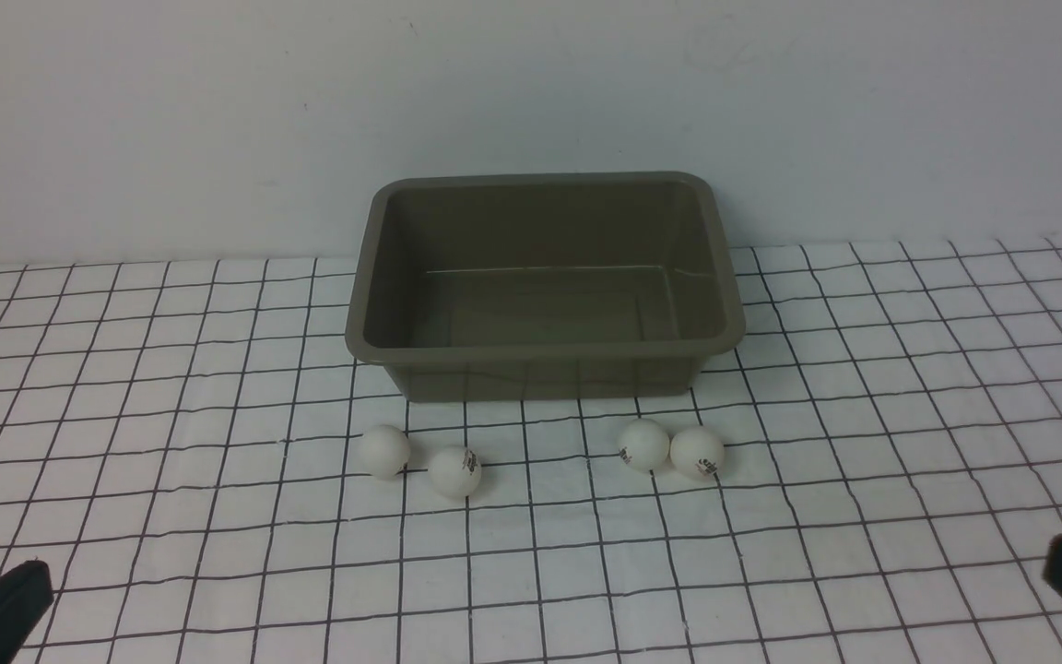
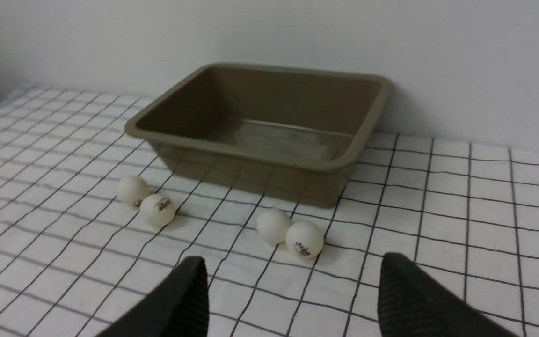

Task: Put the table tennis balls into the box on the white checkered tablecloth.
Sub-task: 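Reach for and grasp a ping pong ball on the table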

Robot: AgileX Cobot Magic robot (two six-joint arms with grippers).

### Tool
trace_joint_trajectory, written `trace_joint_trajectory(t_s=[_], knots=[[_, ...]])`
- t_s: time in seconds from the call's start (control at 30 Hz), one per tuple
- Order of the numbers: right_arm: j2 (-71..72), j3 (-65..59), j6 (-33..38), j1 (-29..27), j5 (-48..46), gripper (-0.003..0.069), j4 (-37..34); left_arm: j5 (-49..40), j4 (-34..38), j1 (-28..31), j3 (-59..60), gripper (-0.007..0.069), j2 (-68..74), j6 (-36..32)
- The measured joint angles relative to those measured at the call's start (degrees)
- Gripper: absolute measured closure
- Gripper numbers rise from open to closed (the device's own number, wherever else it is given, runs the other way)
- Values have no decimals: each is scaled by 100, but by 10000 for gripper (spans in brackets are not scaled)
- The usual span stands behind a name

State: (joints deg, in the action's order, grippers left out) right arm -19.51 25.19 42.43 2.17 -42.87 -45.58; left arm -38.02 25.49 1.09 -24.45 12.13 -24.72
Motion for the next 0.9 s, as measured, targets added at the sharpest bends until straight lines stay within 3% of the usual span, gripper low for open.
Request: trace_joint_trajectory(t_s=[0.23, 0.37, 0.5, 0.9], knots=[[-2021, 1072, 890, 0, -1059, 216, -200, -194, -938, 0, -267, 325, 1095, -62], [-3248, 1677, 1070, 0, -1433, 216, -40, -9, -983, 0, -267, 325, 1365, -222], [-4808, 2474, 1115, 0, -1483, 216, 555, 340, -978, 0, -267, 325, 1409, -300], [-6758, 3841, 1056, 508, -1424, 216, 970, 443, -946, 0, -267, 325, 1409, -307]])
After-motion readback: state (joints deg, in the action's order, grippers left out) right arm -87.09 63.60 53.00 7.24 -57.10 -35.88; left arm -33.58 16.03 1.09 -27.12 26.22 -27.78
